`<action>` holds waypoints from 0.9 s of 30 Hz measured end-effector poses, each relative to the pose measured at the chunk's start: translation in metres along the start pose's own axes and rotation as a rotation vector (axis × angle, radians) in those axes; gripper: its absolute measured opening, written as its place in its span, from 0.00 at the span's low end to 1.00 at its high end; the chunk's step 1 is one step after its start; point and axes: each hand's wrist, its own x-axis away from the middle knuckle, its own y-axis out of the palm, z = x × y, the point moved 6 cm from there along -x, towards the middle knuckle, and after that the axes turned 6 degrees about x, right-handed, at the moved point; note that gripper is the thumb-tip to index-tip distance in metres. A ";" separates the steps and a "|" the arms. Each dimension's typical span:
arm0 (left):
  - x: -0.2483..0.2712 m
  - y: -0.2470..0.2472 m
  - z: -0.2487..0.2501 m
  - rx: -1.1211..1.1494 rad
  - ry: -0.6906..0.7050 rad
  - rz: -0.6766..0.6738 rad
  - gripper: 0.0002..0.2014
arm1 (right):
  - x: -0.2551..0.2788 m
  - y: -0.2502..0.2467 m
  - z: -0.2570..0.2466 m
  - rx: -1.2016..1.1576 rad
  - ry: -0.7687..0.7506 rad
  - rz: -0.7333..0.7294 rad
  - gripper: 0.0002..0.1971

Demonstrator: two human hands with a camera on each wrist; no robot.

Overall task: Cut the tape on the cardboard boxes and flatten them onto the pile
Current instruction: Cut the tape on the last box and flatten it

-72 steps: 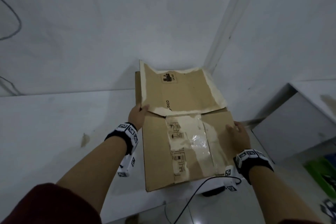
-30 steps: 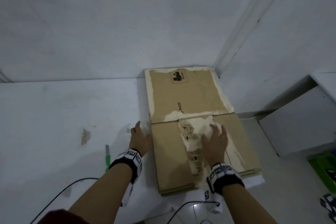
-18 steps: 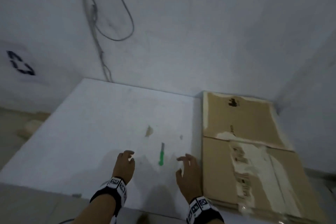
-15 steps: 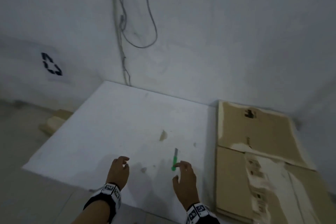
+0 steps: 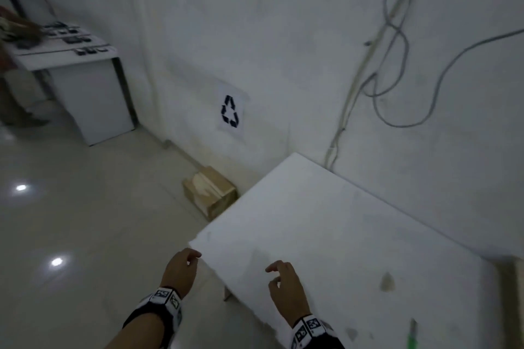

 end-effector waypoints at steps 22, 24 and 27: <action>-0.321 -0.176 -0.090 0.019 -0.131 -0.045 0.10 | -0.293 0.193 -0.202 -0.164 0.097 -0.066 0.12; -0.365 -0.178 -0.091 0.019 -0.148 -0.067 0.10 | -0.326 0.199 -0.202 -0.171 0.132 -0.051 0.12; -0.420 -0.178 -0.094 0.008 -0.199 -0.129 0.10 | -0.370 0.210 -0.201 -0.170 0.208 -0.050 0.16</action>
